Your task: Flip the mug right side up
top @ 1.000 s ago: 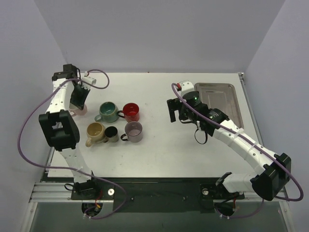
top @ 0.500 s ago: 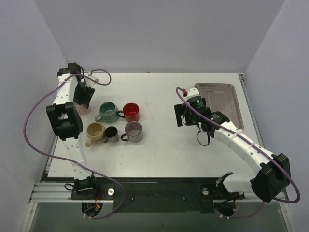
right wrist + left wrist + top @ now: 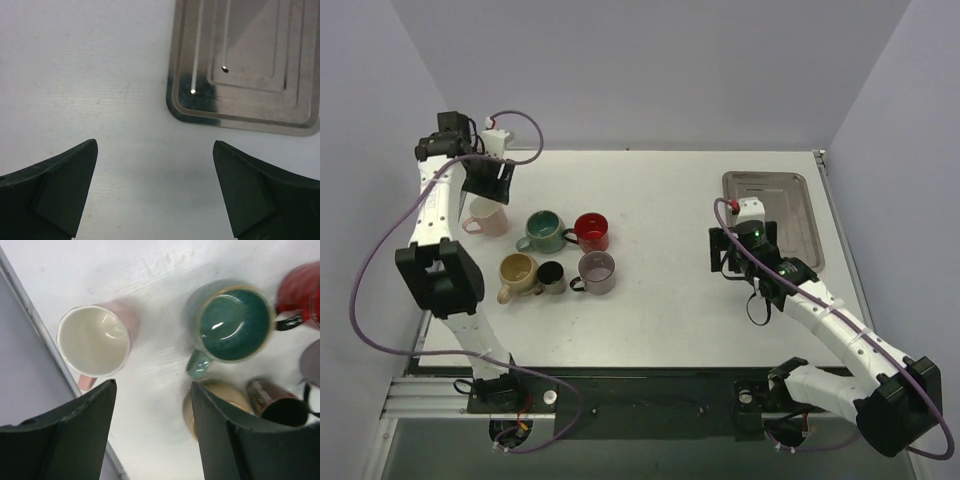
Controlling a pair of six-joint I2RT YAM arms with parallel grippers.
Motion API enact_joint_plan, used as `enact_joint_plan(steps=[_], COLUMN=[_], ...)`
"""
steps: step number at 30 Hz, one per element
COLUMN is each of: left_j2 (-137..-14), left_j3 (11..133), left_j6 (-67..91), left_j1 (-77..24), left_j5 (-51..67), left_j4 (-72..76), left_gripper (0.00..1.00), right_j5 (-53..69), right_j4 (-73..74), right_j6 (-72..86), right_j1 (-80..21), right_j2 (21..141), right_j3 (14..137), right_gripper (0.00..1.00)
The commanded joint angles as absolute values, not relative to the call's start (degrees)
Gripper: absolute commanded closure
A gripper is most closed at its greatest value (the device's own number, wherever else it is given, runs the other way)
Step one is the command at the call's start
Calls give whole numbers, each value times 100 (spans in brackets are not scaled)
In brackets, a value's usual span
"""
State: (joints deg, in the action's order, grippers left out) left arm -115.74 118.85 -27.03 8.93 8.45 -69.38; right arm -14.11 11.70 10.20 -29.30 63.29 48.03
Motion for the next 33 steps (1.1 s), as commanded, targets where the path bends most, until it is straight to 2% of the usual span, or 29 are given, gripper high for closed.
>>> enact_joint_plan(steps=[1, 2, 3, 4, 7, 10, 16, 23, 33], left_j2=[-9341, -8969, -8391, -8037, -6597, -5655, -4766, -4175, -4298], left_j3=[10015, 9062, 8644, 7735, 6104, 4812, 3499, 2331, 2127], left_j6=[-1954, -1847, -1611, -1504, -1056, -915, -485, -238, -35], left_j1=[791, 756, 712, 651, 580, 536, 528, 527, 536], left_j5=[1916, 1907, 1872, 1846, 1662, 1591, 1161, 677, 685], left_j4=[-5321, -4439, -4047, -3182, -1386, -634, -142, 553, 642], left_gripper=[29, 28, 28, 23, 15, 14, 13, 12, 10], right_j5=[-2511, -2740, -2829, -2987, -3155, -3164, -3366, -3638, -3630], right_j4=[478, 353, 125, 53, -298, -421, -755, -1011, -1002], right_j6=[1204, 1230, 1283, 1344, 1389, 1310, 1275, 1160, 1151], right_j1=[-2673, -2576, -2523, -2435, -2320, -2303, -2294, -2294, -2294], right_j2=[5531, 5372, 5153, 5037, 4590, 4098, 3061, 2672, 2698], right_j3=[3774, 3605, 3273, 3113, 2516, 2094, 1416, 1099, 1099], right_gripper=[6, 6, 6, 5, 5, 5, 5, 5, 6])
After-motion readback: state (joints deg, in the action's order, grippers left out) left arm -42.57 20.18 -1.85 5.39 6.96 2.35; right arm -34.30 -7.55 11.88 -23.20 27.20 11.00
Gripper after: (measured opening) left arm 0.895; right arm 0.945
